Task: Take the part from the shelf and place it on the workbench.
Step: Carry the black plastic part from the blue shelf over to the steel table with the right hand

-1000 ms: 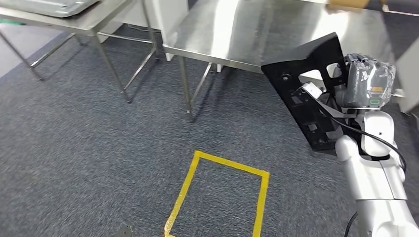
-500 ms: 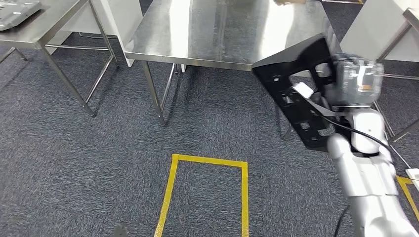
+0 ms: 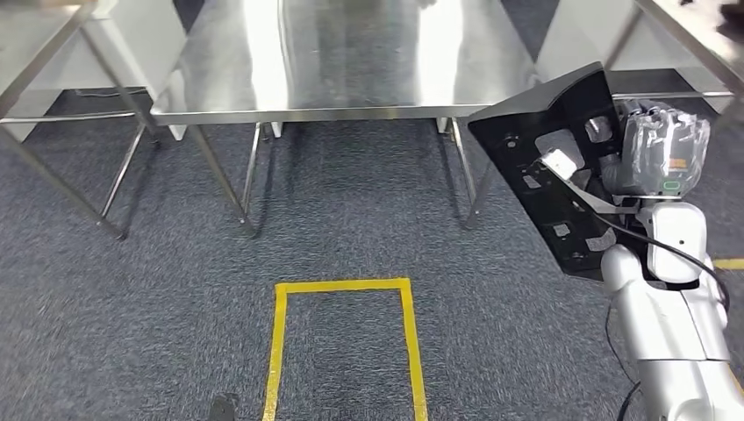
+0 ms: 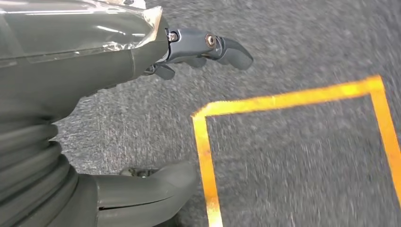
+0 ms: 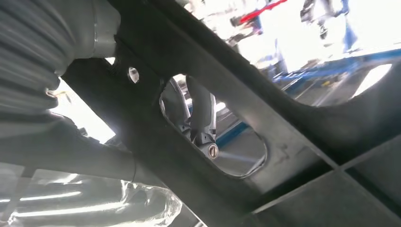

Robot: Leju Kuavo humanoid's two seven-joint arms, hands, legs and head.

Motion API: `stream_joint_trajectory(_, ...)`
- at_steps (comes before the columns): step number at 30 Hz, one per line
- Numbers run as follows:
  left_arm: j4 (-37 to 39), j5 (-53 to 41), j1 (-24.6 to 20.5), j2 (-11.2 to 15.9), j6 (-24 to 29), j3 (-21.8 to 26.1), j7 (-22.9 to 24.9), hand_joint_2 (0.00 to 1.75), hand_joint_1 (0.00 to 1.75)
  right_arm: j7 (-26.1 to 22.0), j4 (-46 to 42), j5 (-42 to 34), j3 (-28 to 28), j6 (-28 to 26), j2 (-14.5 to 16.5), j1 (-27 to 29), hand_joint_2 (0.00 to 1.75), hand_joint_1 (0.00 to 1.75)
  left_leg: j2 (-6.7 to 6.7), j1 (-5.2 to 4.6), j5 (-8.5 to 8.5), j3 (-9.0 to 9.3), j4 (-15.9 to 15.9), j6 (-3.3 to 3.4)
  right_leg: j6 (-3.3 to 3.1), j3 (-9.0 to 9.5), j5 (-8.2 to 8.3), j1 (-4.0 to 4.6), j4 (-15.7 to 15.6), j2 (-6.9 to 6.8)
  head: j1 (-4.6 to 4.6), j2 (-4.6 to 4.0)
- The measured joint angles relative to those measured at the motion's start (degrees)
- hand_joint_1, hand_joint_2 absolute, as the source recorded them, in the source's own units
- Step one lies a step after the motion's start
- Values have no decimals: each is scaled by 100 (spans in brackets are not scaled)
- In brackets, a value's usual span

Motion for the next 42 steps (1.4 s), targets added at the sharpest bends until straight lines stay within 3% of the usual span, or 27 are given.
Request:
stream_joint_trajectory(2, 0, 0, 16, 3, 7, 1, -1, 175, 0, 21, 11, 56, 20, -32, 26, 6, 175, 152, -190, 7, -310, -377, 748, -19, -53, -1, 0, 18, 2, 105, -56, 0)
stream_joint_trajectory(3, 0, 1, 22, 5, 9, 1, -1, 175, 0, 29, 17, 83, 31, -51, 36, 12, 175, 152, -210, 13, -329, -498, 932, -29, -56, -1, 2, 26, 6, 157, -76, 0)
stream_joint_trajectory(4, 0, 0, 24, 6, 11, 1, -1, 175, 0, 37, 23, 112, 41, -74, 43, 17, 175, 152, -214, 23, -222, -517, 893, -34, -58, -1, 2, 28, 15, 201, -95, 0)
stream_joint_trajectory(5, 0, 0, 24, 7, 11, 1, 0, 175, 0, 42, 27, 134, 49, -95, 45, 16, 175, 152, -214, 39, -21, -433, 640, -36, -50, -1, -4, 26, 30, 240, -115, 0)
stream_joint_trajectory(7, 0, 1, 21, 7, 10, 1, 8, 175, 0, 47, 28, 154, 60, -116, 50, 0, 175, 152, -232, 66, 372, -134, -81, -37, -13, -15, -26, 32, 79, 294, -158, 0)
stream_joint_trajectory(9, 0, 1, 19, 4, 9, 1, 34, 175, 0, 50, 33, 159, 64, -118, 44, -21, 175, 152, -260, 71, 496, 36, -462, -12, 35, -50, -47, 82, 126, 320, -179, 0)
stream_joint_trajectory(12, 0, 26, 19, 3, -17, 4, 143, 175, 0, 58, 50, 164, 73, -118, 32, -32, 175, 152, -276, 16, 527, 60, -530, 38, 71, -78, -41, 137, 138, 324, -154, 0)
stream_joint_trajectory(17, 0, 37, 17, 9, -111, 16, 298, 175, 0, 67, 65, 166, 87, -115, 34, -32, 175, 152, -313, -48, 545, 42, -527, 111, 118, -73, -15, 109, 100, 301, -129, 0)
stream_joint_trajectory(23, 0, 7, 13, 8, -108, 16, 390, 175, 0, 103, 65, 182, 127, -113, 35, -28, 175, 152, -311, -55, 548, 38, -525, 124, 139, -70, -1, 105, 86, 302, -78, 0)
stream_joint_trajectory(37, 0, -30, 11, 10, -135, 14, 455, 175, 0, 119, 63, 239, 163, -77, 31, 3, 175, 152, -308, -34, 551, 40, -534, 126, 141, -80, 0, 126, 88, 303, -82, 0)
stream_joint_trajectory(40, 0, -44, 9, 20, -143, 13, 465, 175, 0, 109, 59, 265, 175, -44, 30, 2, 175, 152, -307, -45, 551, 36, -529, 185, 187, -67, 27, 64, 57, 304, -99, 0)
stream_joint_trajectory(42, 0, -58, 6, 20, -144, 11, 467, 175, 0, 101, 44, 274, 185, -20, 27, -2, 175, 152, -291, -11, 604, 84, -621, 240, 219, -74, 10, 66, 71, 287, -113, -1)
